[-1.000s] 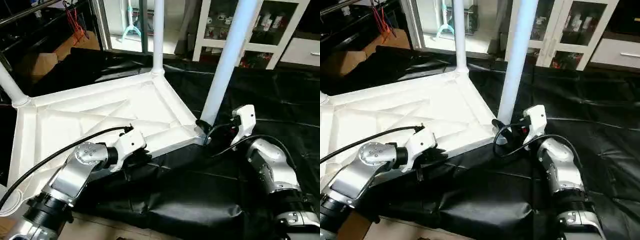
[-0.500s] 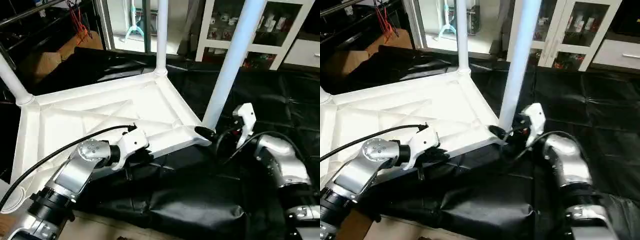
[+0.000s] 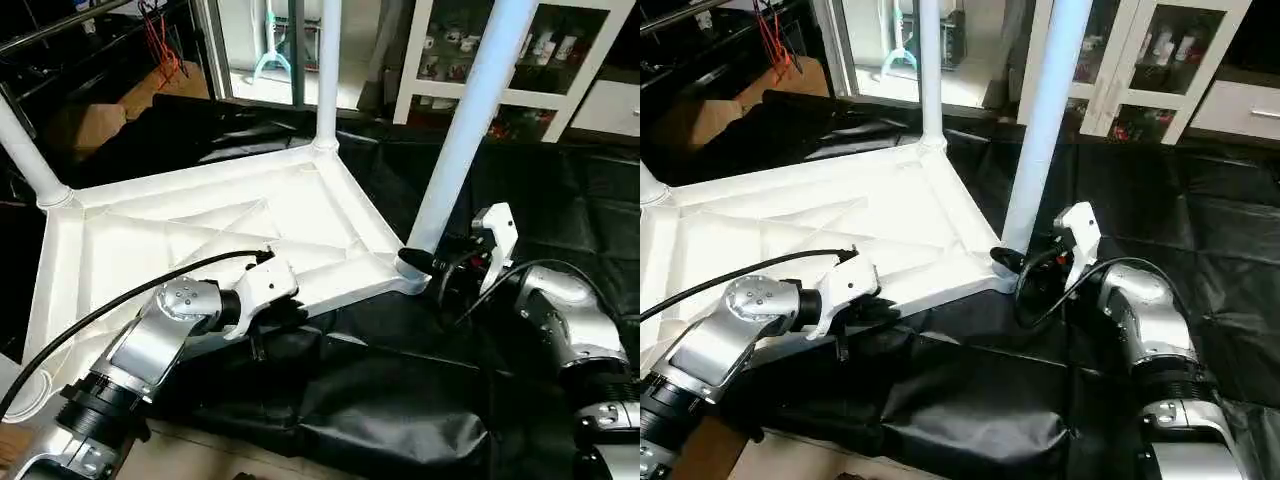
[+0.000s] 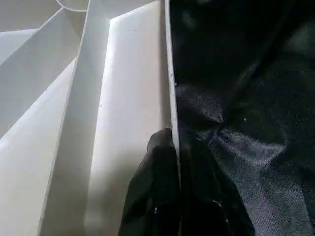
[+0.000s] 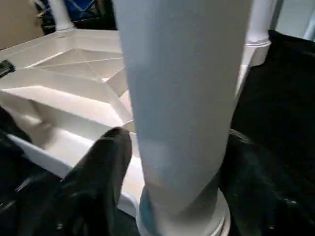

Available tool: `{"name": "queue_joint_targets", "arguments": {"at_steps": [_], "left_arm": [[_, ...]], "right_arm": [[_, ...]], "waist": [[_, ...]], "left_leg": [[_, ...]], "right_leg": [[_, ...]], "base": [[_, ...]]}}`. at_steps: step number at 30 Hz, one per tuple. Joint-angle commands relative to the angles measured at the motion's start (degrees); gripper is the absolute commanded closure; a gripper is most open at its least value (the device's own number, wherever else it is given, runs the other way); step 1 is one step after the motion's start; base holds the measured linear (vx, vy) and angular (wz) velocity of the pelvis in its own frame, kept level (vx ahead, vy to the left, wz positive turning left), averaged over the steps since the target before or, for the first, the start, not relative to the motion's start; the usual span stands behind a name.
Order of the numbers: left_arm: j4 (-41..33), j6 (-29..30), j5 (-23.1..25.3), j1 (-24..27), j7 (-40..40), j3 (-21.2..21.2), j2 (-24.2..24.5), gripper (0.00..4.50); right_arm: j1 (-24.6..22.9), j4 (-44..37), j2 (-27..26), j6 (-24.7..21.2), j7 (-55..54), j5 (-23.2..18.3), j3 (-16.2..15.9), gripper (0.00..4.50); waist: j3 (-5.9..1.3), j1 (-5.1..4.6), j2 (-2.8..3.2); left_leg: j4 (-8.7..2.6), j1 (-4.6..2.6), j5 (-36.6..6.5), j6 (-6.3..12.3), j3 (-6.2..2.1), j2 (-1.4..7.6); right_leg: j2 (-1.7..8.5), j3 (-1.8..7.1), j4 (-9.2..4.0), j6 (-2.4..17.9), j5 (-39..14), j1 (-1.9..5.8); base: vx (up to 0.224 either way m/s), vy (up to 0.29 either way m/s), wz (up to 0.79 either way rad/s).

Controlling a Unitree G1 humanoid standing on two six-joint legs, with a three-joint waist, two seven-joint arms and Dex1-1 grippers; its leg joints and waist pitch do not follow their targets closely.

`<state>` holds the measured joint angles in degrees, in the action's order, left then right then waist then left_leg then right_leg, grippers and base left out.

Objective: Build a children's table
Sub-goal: Rotate leg to tighten

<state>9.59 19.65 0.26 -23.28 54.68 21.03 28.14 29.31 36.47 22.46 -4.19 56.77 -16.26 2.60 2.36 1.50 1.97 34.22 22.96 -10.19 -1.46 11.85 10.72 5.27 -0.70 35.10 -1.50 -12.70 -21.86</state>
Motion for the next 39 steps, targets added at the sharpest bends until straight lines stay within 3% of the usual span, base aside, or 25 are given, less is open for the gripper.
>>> {"name": "queue_joint_targets", "arguments": {"at_steps": [1, 9, 11, 15, 16, 17, 18, 19, 20, 21, 22, 23, 24, 25, 26, 27, 28, 30, 31, 32, 33, 34, 36, 37, 39], "left_arm": [[2.44, 2.08, 2.15, 1.54, 0.02, 2.19, 0.52, 4.5], [1.99, 3.0, 1.64, 1.49, 0.28, 2.08, 0.15, 4.5], [1.46, 4.27, 1.43, 1.14, -0.36, 2.35, -1.15, 4.5], [0.88, 9.6, 2.37, 0.24, -6.45, 2.52, -6.6, 4.5], [0.88, 9.6, 2.37, 0.24, -6.45, 2.52, -6.6, 4.5], [2.39, 13.85, 2.98, -1.2, -14.57, 0.58, -12.95, 4.5], [3.82, 15.99, 3.25, -2.53, -20.23, -0.75, -17.86, 4.5], [4.56, 16.67, 3.37, -3.29, -22.68, -1.04, -20.46, 4.5], [5.29, 17.25, 3.35, -4.2, -24.8, -0.96, -23.63, 4.5], [5.29, 17.25, 3.35, -4.2, -24.8, -0.96, -23.63, 4.5], [5.84, 17.02, 3.15, -5.15, -26.08, 0.01, -27.51, 4.5], [5.67, 16.95, 2.89, -5.18, -25.17, 0.88, -28.18, 4.5], [5.34, 16.51, 2.79, -4.95, -23.91, 1.71, -27.85, 4.5], [4.96, 16.46, 2.8, -4.71, -23.07, 2.21, -27.47, 4.5], [4.06, 15.24, 2.78, -3.41, -20.35, 2.58, -24.36, 4.5], [4.05, 15.23, 2.78, -3.4, -20.33, 2.58, -24.33, 4.5], [3.24, 12.02, 3.22, -2.08, -17.11, 3.03, -20.74, 4.5], [2.03, 10.36, 3.49, -0.44, -13.69, 2.99, -16.82, 4.5], [1.46, 6.33, 3.67, 0.87, -10.4, 3.25, -13.55, 4.5], [1.21, 4.12, 3.82, 1.55, -8.74, 3.38, -11.93, 4.5], [0.17, 2.57, 3.27, 3.23, -5.07, 3.04, -8.28, 4.5], [-0.47, 2.11, 2.76, 4.17, -3.07, 2.79, -6.21, 4.5], [-1.59, 1.43, 0.36, 5.97, 1.07, 0.61, -2.56, 4.5], [-2.35, 1.81, -1.42, 6.7, 2.63, -1.14, -1.49, 4.5], [-3.27, 2.28, -3.57, 7.34, 4.34, -2.9, -0.44, 4.5]], "right_arm": [[0.12, 1.63, -1.65, 0.1, -2.43, 1.28, -0.88, 1.98], [-0.14, 2.15, -4.02, 0.07, -7.65, 1.67, 0.32, 2.51], [0.22, 3.15, -5.92, -0.1, -13.07, 2.17, 1.31, 2.53], [1.14, 7.51, -10.64, -0.18, -30.65, 4.14, 4.52, 2.55], [1.14, 7.51, -10.64, -0.18, -30.65, 4.14, 4.52, 2.55], [1.28, 10.24, -14.25, -0.58, -42.06, 3.28, 7.73, 2.55], [1.3, 12.18, -17.19, -0.1, -49.46, 2.09, 10.1, 2.55], [1.19, 13.03, -18.81, 0.48, -52.49, 1.82, 10.75, 2.55], [0.96, 13.88, -20.95, 1.31, -55.73, 2.03, 10.97, 2.55], [0.96, 13.88, -20.95, 1.31, -55.73, 2.03, 10.97, 2.55], [0.95, 15.05, -24.33, 2.9, -57.43, 2.55, 10.29, 2.55], [1.22, 15.63, -25.58, 3.2, -56.42, 2.37, 9.79, 2.55], [1.69, 16.08, -26.24, 3.35, -54.16, 1.88, 9.37, 2.55], [2.03, 16.33, -26.59, 3.4, -52.84, 1.62, 9.13, 2.55], [2.78, 15.66, -25.32, 2.73, -46.06, 2.53, 6.69, 2.55], [2.78, 15.65, -25.31, 2.73, -45.99, 2.54, 6.67, 2.55], [2.48, 13.39, -23.4, 4.17, -39.35, 3.4, 4.46, 2.55], [1.79, 10.56, -20.86, 6.43, -32.72, 4.33, 2.34, 2.55], [1.19, 8.55, -18.68, 7.23, -28.51, 4.18, 1.56, 1.85], [0.92, 7.68, -17.58, 7.71, -26.76, 4.12, 1.3, 1.85], [0.38, 5.62, -14.56, 7.13, -21.82, 3.23, 0.94, 1.83], [0.1, 4.5, -12.78, 6.73, -18.78, 2.67, 0.76, 1.72], [-0.93, 0.65, -7.93, 4.32, -8.72, 0.26, -0.06, 1.56], [-1.59, -1.37, -5.14, 2.86, -3.31, -0.64, -0.82, 1.44], [-2.25, -3.35, -2.13, 1.34, 2.04, -1.34, -1.6, 1.28]], "waist": [[-2.86, -0.14, -0.42], [-2.79, -0.32, -0.29], [-2.56, -0.62, -0.13], [-2.12, -1.61, -0.11], [-1.96, -1.71, -0.11], [-1.94, -1.86, -0.37], [-1.75, -1.83, -0.12], [-1.67, -1.57, -0.39], [-1.84, -1.37, -0.58], [-1.76, -1.27, -0.52], [-1.9, -1.19, -0.45], [-1.84, -1.15, -0.46], [-2.12, -1.1, -0.54], [-2.12, -1.07, -0.24], [-2.19, -1.15, -0.24], [-2.35, -1.24, -0.35], [-2.35, -1.68, -0.38], [-2.56, -2.02, -0.44], [-2.63, -2.19, -0.44], [-2.61, -2.79, -0.7], [-2.82, -2.7, -0.5], [-2.9, -3.14, -0.56], [-3.13, -3.06, -0.45], [-3.28, -2.95, -0.18], [-3.55, -2.59, -0.31]], "left_leg": [[-4.16, -2.12, -10.44, 2.81, -1.02, 2.28], [-4.42, -2.14, -12.14, 1.57, -1.03, 2.23], [-4.71, -2.08, -13.94, 0.68, -1.07, 2.24], [-5.47, -2.43, -20.98, -2.91, -1.42, 2.34], [-5.55, -2.61, -23.2, -4.03, -1.56, 2.24], [-5.52, -2.75, -24.72, -4.27, -1.58, 2.22], [-5.61, -3.34, -26.37, -5.28, -1.56, 2.35], [-5.41, -4.13, -28.82, -6.08, -1.61, 2.27], [-5.3, -4.27, -30.15, -5.94, -1.72, 2.03], [-5.41, -4.1, -30.19, -5.91, -1.85, 2.01], [-5.68, -3.6, -30.09, -5.64, -2.12, 1.89], [-5.78, -3.51, -30.17, -5.56, -2.1, 1.87], [-6.09, -3.31, -29.74, -4.99, -2.36, 1.78], [-6.25, -3.15, -29.5, -4.93, -2.39, 1.77], [-6.44, -3.07, -29.02, -4.92, -2.46, 1.84], [-6.4, -2.87, -28.73, -4.74, -2.53, 1.77], [-6.58, -2.34, -27.51, -4.5, -2.52, 1.78], [-6.47, -2.12, -26.29, -3.41, -2.52, 1.89], [-6.42, -1.87, -25.31, -2.45, -2.63, 1.74], [-6.46, -1.64, -24.87, -1.76, -2.46, 1.8], [-6.36, -1.56, -23.69, -1.35, -2.77, 1.73], [-6.33, -0.98, -21.23, -0.31, -2.78, 1.83], [-5.9, -1.34, -17.81, 1.32, -2.37, 1.93], [-5.57, -1.41, -14.52, 2.75, -2.18, 1.92], [-4.68, -1.51, -7.75, 6.02, -1.74, 1.88]], "right_leg": [[1.91, 0.77, -3.74, 16.47, -3.17, 1.05], [1.84, 0.82, -3.85, 15.89, -3.39, 0.95], [1.88, 0.87, -4.07, 15.51, -5.86, 0.78], [1.98, 0.96, -4.8, 13.37, -15.15, 0.09], [2.01, 0.94, -5.23, 12.34, -18.02, -0.2], [2.02, 0.96, -5.5, 11.8, -19.72, -0.32], [2.15, 1.2, -5.93, 10.96, -21.81, -0.94], [1.9, 1.18, -6.35, 9.8, -24.07, -1.7], [1.91, 1.21, -6.72, 8.24, -25.62, -1.77], [1.92, 1.25, -6.76, 7.51, -25.71, -1.73], [1.88, 1.14, -6.7, 6.4, -25.07, -1.33], [1.84, 1.12, -6.89, 5.97, -24.82, -1.44], [1.79, 0.9, -6.89, 5.14, -23.07, -0.9], [1.75, 0.91, -6.87, 5.1, -22.17, -0.8], [1.65, 0.84, -6.84, 5.27, -19.97, -0.67], [1.65, 0.76, -6.71, 5.51, -18.71, -0.43], [1.66, 0.72, -6.43, 6.17, -16.15, -0.05], [1.73, 0.61, -6.34, 7.29, -12.92, 0.36], [1.7, 0.51, -6.38, 7.8, -12.18, 0.6], [1.76, 0.56, -6.18, 8.78, -12.12, 0.73], [1.78, 0.38, -6.07, 8.92, -11.41, 1.2], [1.85, 0.27, -5.67, 9.79, -9.47, 1.68], [1.69, 0.36, -5.33, 12.05, -4.7, 1.6], [1.61, 0.33, -4.71, 13.75, -0.16, 1.82], [1.63, 0.34, -4.01, 16.19, 8.18, 2.06]], "base": [[0.0, 0.0, 0.0], [0.0, 0.0, 0.0], [0.0, 0.0, 0.0], [0.0, 0.0, 0.0], [0.0, 0.0, 0.0], [-0.057, 0.017, -0.02], [0.0, 0.0, 0.0], [0.0, 0.0, 0.0], [0.0, 0.0, 0.0], [0.0, 0.0, 0.0], [0.0, 0.0, 0.0], [0.0, 0.0, 0.0], [0.0, 0.0, 0.0], [0.0, 0.0, 0.0], [0.0, 0.0, 0.0], [0.0, 0.0, 0.0], [0.0, 0.0, 0.0], [0.0, 0.0, 0.0], [0.0, 0.0, 0.0], [0.0, 0.0, 0.0], [0.0, 0.0, 0.0], [0.0, 0.0, 0.0], [0.0, 0.0, 0.0], [0.051, -0.001, -0.05], [0.0, 0.0, 0.0]]}}
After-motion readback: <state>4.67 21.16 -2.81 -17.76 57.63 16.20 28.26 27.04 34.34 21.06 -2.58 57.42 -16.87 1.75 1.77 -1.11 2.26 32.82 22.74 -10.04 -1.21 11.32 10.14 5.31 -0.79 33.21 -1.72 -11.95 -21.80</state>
